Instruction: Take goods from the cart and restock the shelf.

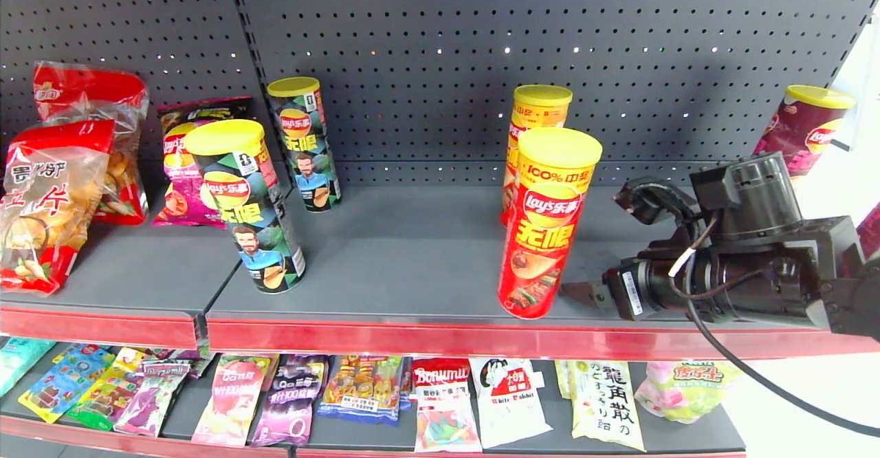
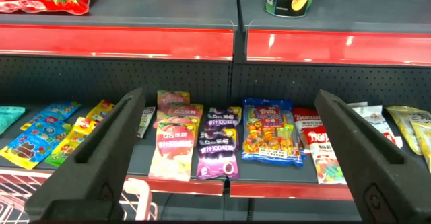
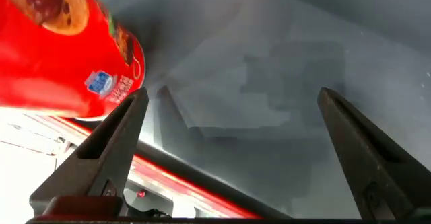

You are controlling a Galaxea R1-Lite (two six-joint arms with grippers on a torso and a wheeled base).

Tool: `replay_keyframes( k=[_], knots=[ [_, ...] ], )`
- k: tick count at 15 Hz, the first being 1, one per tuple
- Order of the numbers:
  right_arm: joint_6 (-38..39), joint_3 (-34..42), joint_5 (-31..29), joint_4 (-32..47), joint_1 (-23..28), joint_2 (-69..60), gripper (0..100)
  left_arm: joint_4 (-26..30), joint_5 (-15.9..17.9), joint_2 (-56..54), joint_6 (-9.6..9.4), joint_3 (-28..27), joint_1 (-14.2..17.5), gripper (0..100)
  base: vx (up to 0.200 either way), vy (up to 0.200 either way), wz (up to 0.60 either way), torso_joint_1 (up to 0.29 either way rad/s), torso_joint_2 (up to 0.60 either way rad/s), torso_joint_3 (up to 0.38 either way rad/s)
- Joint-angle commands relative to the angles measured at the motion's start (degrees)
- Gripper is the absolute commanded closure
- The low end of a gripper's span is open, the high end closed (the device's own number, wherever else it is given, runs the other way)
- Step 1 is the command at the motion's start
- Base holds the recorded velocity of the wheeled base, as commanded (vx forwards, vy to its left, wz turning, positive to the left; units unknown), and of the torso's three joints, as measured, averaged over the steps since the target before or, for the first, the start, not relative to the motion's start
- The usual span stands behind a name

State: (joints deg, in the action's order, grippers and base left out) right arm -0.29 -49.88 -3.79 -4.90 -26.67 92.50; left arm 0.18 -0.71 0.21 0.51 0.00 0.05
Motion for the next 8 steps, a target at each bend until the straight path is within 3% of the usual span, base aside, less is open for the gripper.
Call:
replay_keyframes(
  k=[1, 8],
  knots=[
    [0.0, -0.6, -0.1, 0.0, -0.6, 1.0, 0, 0.0, 0.0, 0.0, 0.02, 0.0, 0.0, 0, 0.000, 0.000, 0.00, 0.000, 0.00, 0.000],
    [0.1, -1.9, -0.8, 0.0, -2.0, 2.5, 0, 0.0, 0.0, 0.0, 0.02, 0.0, 0.0, 0, 0.000, 0.000, 0.00, 0.000, 0.00, 0.000]
  ],
)
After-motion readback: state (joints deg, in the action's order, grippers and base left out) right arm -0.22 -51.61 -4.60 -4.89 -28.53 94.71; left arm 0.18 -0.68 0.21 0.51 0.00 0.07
